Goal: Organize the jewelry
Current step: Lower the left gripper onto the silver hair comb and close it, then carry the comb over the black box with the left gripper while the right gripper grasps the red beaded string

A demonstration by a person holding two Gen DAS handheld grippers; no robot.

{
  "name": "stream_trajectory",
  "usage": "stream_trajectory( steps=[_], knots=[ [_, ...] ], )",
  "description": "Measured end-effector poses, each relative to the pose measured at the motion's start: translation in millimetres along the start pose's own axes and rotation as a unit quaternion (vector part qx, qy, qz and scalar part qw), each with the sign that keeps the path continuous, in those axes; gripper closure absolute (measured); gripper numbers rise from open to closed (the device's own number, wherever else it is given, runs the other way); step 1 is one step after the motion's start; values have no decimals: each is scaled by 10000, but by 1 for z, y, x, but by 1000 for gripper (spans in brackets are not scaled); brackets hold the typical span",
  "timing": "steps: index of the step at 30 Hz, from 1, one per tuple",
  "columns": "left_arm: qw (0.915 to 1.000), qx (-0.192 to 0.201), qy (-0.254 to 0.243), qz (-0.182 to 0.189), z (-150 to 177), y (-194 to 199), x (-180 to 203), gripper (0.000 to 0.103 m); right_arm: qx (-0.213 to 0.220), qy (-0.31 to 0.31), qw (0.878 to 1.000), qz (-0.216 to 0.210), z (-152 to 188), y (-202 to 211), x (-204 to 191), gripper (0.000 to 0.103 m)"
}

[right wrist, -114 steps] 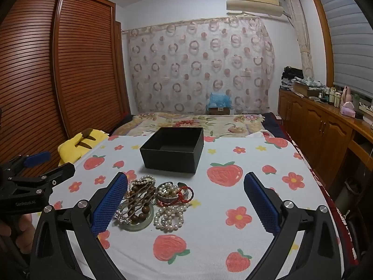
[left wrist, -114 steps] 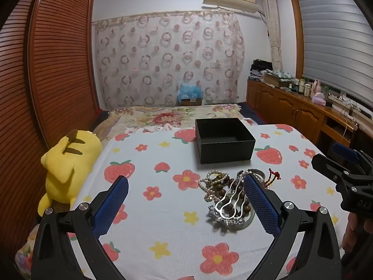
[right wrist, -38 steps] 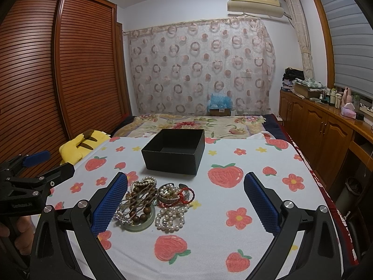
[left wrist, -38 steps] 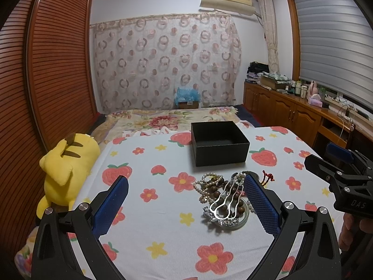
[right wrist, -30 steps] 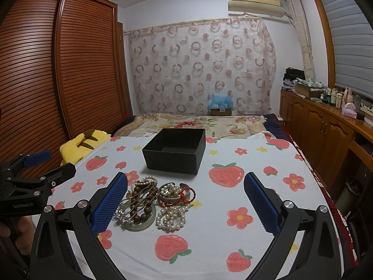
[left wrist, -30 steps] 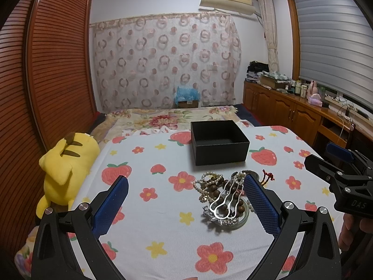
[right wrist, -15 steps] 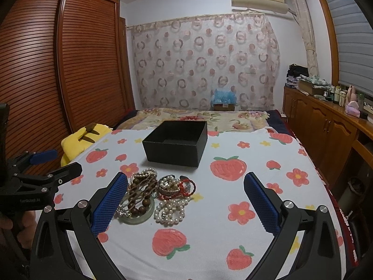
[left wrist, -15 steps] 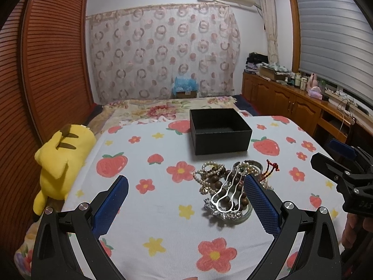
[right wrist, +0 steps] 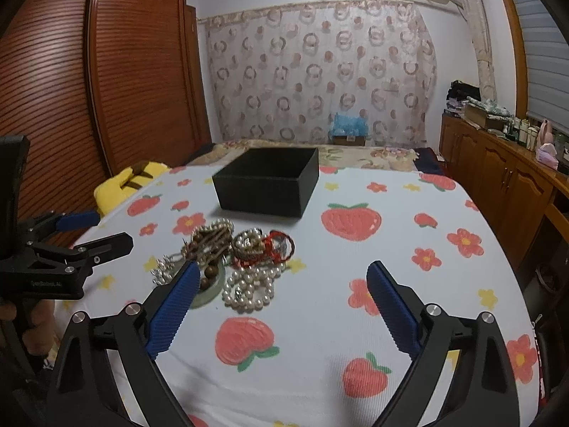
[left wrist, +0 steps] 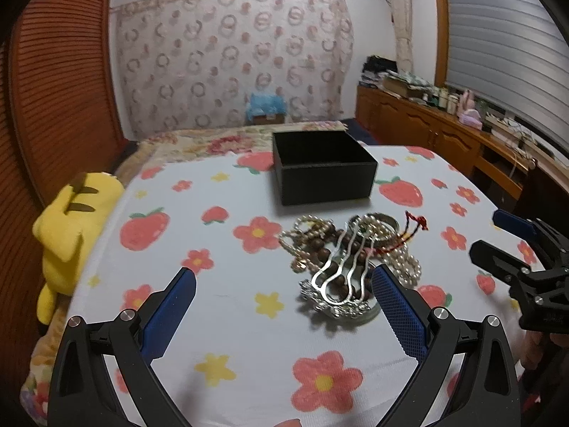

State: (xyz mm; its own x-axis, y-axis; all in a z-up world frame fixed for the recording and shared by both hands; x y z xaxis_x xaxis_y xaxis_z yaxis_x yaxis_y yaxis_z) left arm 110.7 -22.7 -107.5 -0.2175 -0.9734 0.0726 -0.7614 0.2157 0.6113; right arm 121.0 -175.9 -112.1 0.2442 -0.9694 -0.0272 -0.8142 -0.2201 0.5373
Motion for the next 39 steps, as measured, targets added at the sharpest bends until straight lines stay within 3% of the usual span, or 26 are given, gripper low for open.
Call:
stream_trajectory(
  steps=[11,23,28,36,39],
  knots=[
    [9964,-678,-106,502,21,-41,17,8,-290,76,9995,-67,20,-14,-1,8],
    [9904,-1088,-23,853,31,-65,25,33,-369,205,9990,-157,24,-17,-6,8],
    [9894,-1028,39,1026,29,-62,28,51,-385,219,9989,-164,24,-17,-7,8],
    [9917,-801,143,998,25,-47,21,51,-530,309,9975,-361,24,-19,-15,8],
    [9927,-715,122,960,23,-40,18,51,-576,357,9966,-469,18,-20,-17,16]
  ],
)
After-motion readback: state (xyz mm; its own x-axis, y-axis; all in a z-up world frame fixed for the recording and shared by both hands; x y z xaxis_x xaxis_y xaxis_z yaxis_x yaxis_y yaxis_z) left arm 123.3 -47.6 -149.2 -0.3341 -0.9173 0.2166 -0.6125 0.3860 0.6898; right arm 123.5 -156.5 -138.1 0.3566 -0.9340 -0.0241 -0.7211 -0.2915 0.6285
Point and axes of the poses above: each gripper's, at about its wrist camera, not at the fingertips, and y roughly against the way its jaws point, x to its right, z to its underside, the point moved 10 cm from there along -y, roughly the way its jaws point, and after that the axes turned 7 degrees about z, right-handed, at the moved point
